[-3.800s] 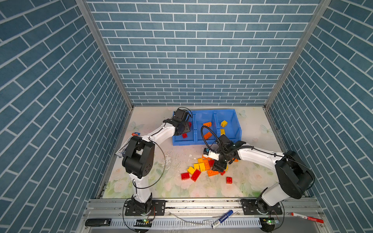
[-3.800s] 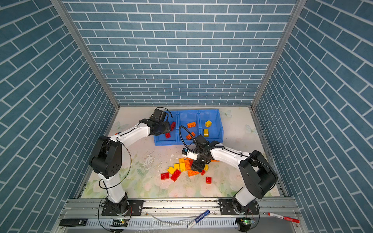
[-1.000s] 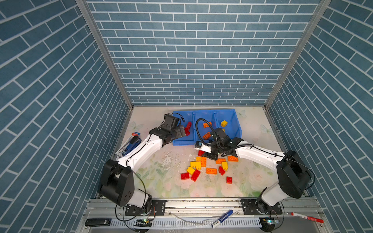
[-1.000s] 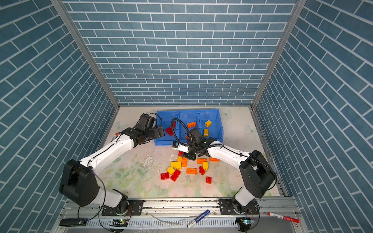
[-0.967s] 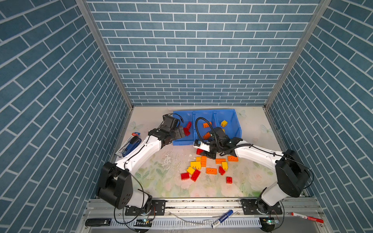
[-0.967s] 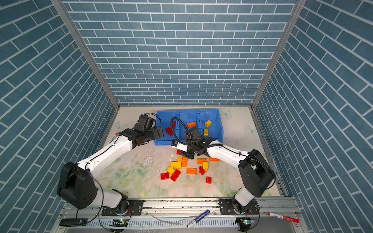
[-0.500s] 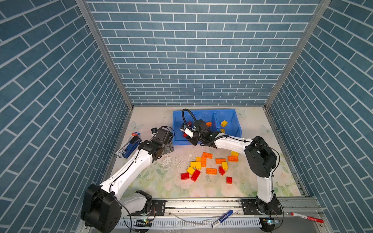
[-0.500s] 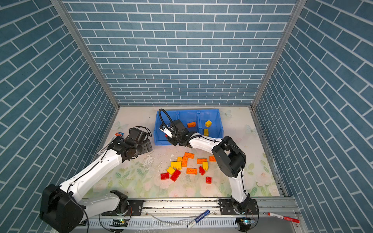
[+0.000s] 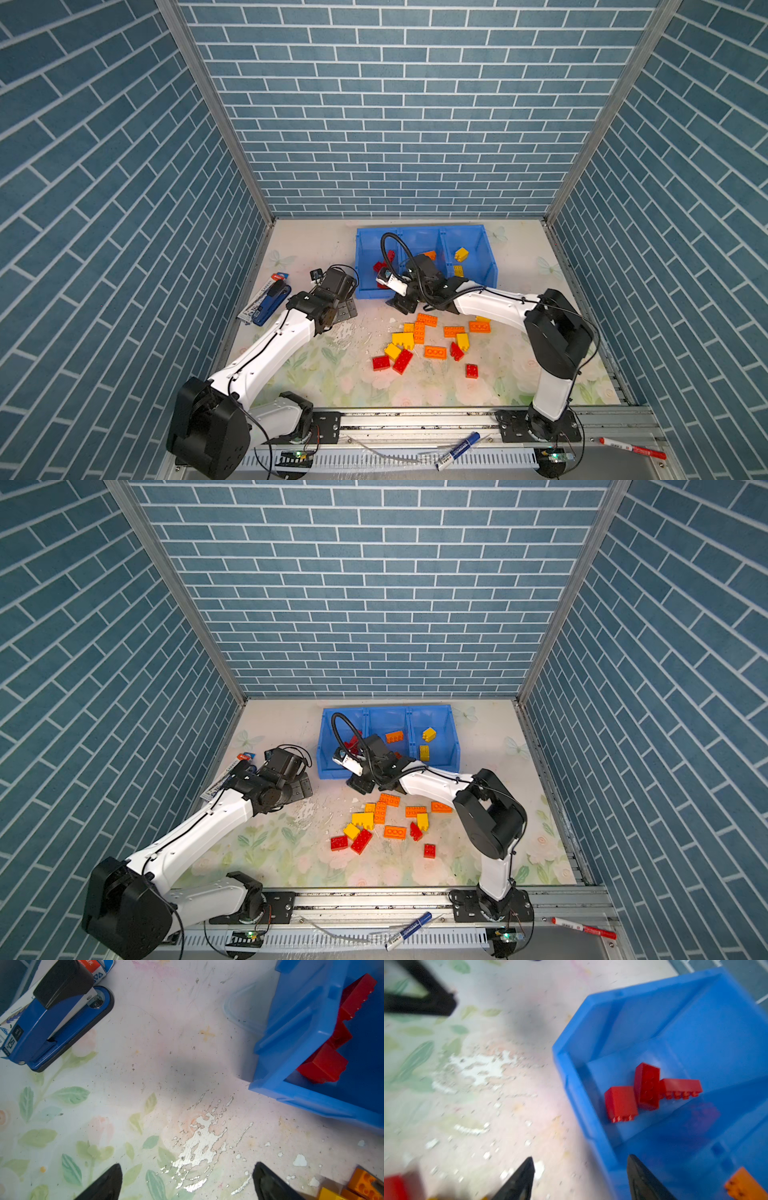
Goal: Sort the legos into containers by color
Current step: Place the lego in the container, then pick up the lego from the center of the table.
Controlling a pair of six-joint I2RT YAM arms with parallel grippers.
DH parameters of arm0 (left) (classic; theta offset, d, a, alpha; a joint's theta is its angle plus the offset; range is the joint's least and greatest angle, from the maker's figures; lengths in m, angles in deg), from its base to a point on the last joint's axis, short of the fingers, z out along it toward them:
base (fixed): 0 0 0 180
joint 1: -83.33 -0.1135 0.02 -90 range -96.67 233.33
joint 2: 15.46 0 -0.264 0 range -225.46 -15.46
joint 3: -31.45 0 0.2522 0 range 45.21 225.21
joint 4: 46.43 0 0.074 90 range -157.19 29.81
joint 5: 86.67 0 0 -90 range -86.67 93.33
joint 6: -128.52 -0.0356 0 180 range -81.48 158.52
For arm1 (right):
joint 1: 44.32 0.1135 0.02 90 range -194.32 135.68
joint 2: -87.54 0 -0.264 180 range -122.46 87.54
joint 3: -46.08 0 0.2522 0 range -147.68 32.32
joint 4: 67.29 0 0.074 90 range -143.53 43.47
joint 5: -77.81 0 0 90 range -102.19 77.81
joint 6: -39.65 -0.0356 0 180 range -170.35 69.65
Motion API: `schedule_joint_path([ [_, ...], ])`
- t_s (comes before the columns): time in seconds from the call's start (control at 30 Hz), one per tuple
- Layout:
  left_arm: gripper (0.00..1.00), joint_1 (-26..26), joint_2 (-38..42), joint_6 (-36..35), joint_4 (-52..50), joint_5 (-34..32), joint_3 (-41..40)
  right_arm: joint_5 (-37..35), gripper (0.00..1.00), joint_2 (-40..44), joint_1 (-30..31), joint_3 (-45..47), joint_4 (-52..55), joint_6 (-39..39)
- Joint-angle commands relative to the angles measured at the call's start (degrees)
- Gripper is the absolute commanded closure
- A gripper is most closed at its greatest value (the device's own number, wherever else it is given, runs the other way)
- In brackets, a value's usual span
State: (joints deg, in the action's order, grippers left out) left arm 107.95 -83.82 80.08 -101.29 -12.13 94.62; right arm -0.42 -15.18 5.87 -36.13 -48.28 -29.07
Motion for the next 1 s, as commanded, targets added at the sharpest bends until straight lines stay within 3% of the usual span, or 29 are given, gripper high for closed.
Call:
schedule_joint_path([
  [0.0, 0.01, -0.4, -0.5, 0.2, 2.8, 2.0, -1.1, 9.0, 0.28, 5.0, 0.3, 5.5, 9.8, 6.4],
  [0.2, 0.01, -0.7, -2.5, 0.7, 6.4, 5.3, -1.0, 15.4, 0.33, 8.7, 2.0, 9.6, 17.1, 14.0],
  [0.43, 0.01, -0.8, -4.6, 0.4, 7.2, 6.5, -0.4, 15.1, 0.38, 6.0, 2.8, 8.5, 17.9, 16.7],
  [0.97, 0.01, -0.8, -5.2, 0.7, 8.6, 7.4, -1.6, 7.2, 0.42, 2.4, 4.1, 8.6, 13.9, 19.1],
])
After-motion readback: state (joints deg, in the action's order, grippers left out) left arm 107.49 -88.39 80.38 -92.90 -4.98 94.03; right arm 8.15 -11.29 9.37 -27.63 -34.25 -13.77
